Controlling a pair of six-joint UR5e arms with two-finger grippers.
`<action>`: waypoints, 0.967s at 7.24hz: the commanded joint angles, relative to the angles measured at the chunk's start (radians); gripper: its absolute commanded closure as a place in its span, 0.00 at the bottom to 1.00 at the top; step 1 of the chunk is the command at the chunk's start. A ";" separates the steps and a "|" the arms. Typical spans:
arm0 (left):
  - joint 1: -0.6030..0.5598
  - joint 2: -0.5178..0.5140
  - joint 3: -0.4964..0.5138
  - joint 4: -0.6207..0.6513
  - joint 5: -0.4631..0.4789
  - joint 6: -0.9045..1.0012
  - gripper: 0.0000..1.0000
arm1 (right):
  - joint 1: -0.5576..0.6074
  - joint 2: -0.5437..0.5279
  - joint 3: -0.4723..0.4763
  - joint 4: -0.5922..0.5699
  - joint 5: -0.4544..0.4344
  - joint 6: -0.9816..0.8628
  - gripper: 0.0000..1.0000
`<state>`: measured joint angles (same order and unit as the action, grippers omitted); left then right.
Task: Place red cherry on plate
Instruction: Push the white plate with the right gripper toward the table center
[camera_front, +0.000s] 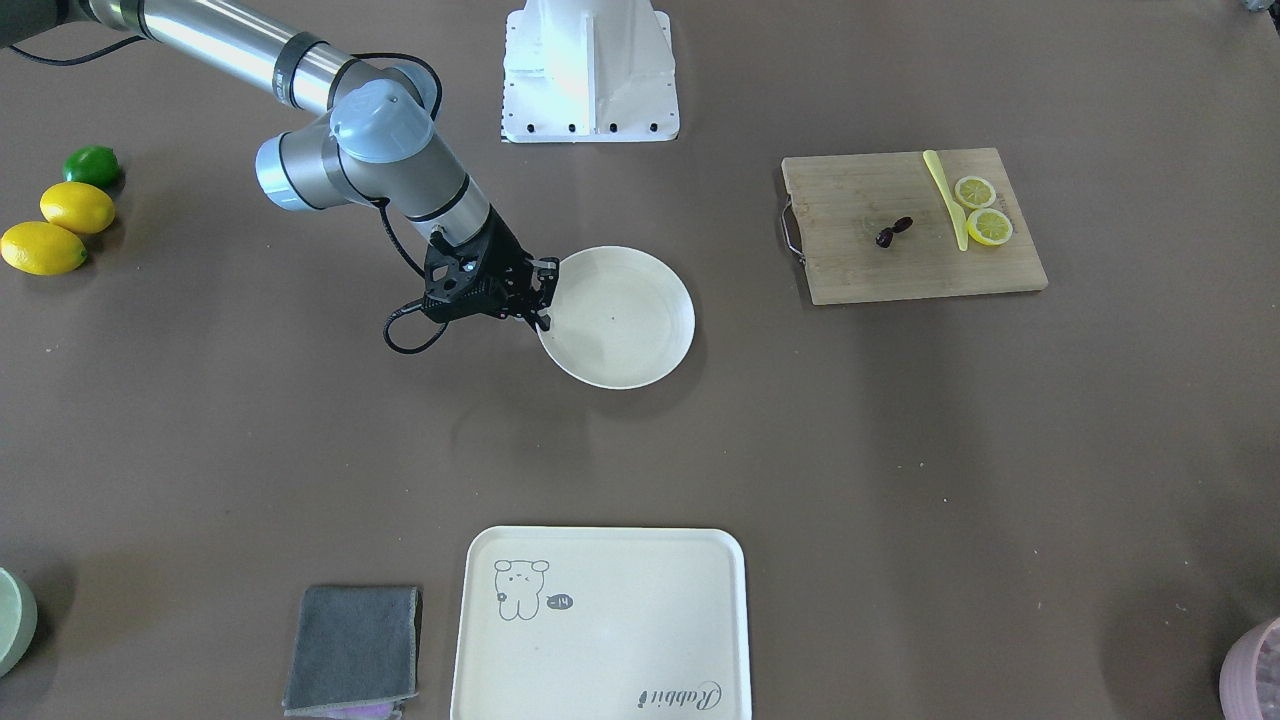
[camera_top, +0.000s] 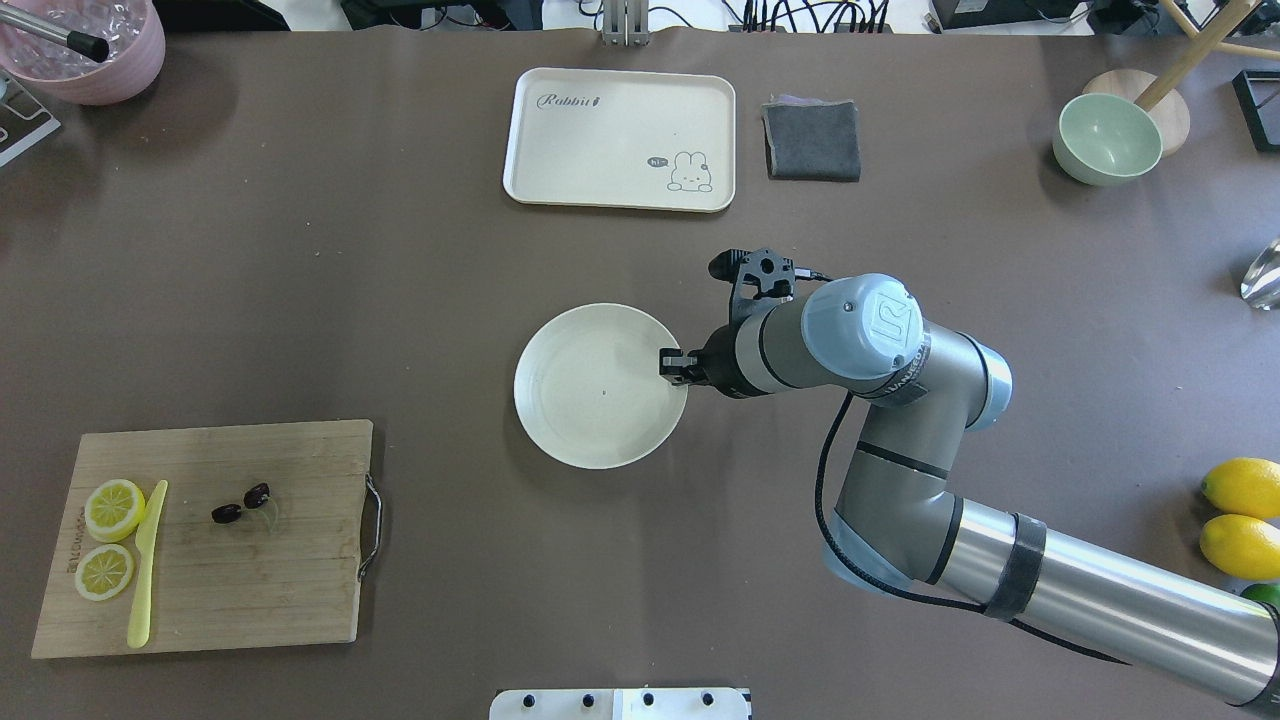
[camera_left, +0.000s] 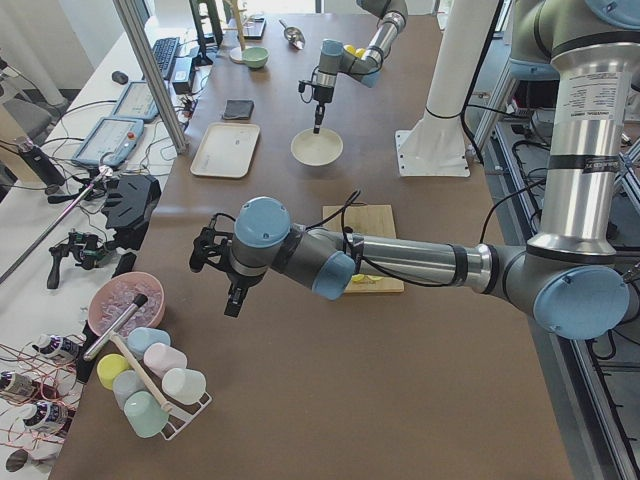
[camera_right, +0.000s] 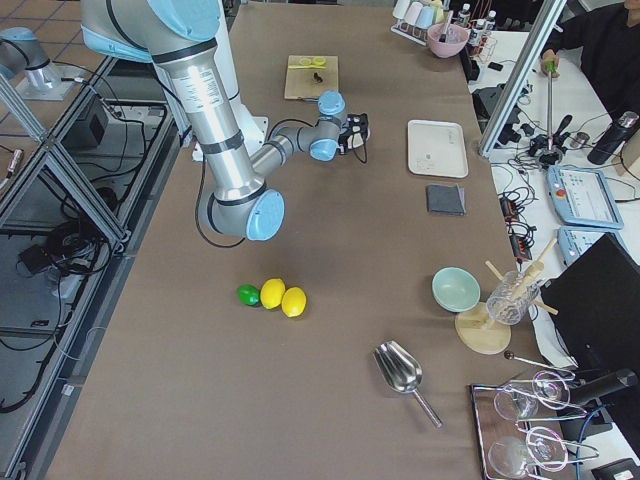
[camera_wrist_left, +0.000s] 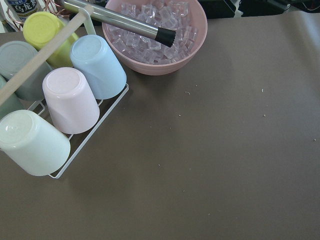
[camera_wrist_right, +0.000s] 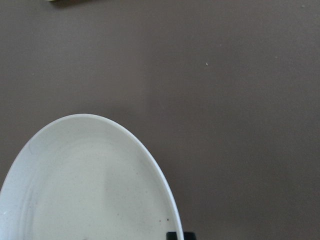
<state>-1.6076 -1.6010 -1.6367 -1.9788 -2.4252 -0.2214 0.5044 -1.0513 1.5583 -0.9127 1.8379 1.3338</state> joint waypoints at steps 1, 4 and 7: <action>0.000 -0.001 0.002 0.000 0.000 0.000 0.02 | -0.006 -0.012 -0.003 -0.003 -0.002 -0.008 0.12; 0.000 -0.004 -0.023 -0.003 0.000 -0.003 0.02 | 0.014 -0.006 0.025 -0.011 -0.023 -0.005 0.00; 0.032 -0.024 -0.075 -0.012 0.005 -0.092 0.02 | 0.246 -0.009 0.164 -0.246 0.231 -0.112 0.00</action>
<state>-1.5971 -1.6201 -1.6848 -1.9850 -2.4235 -0.2472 0.6459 -1.0539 1.6632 -1.0614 1.9618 1.2824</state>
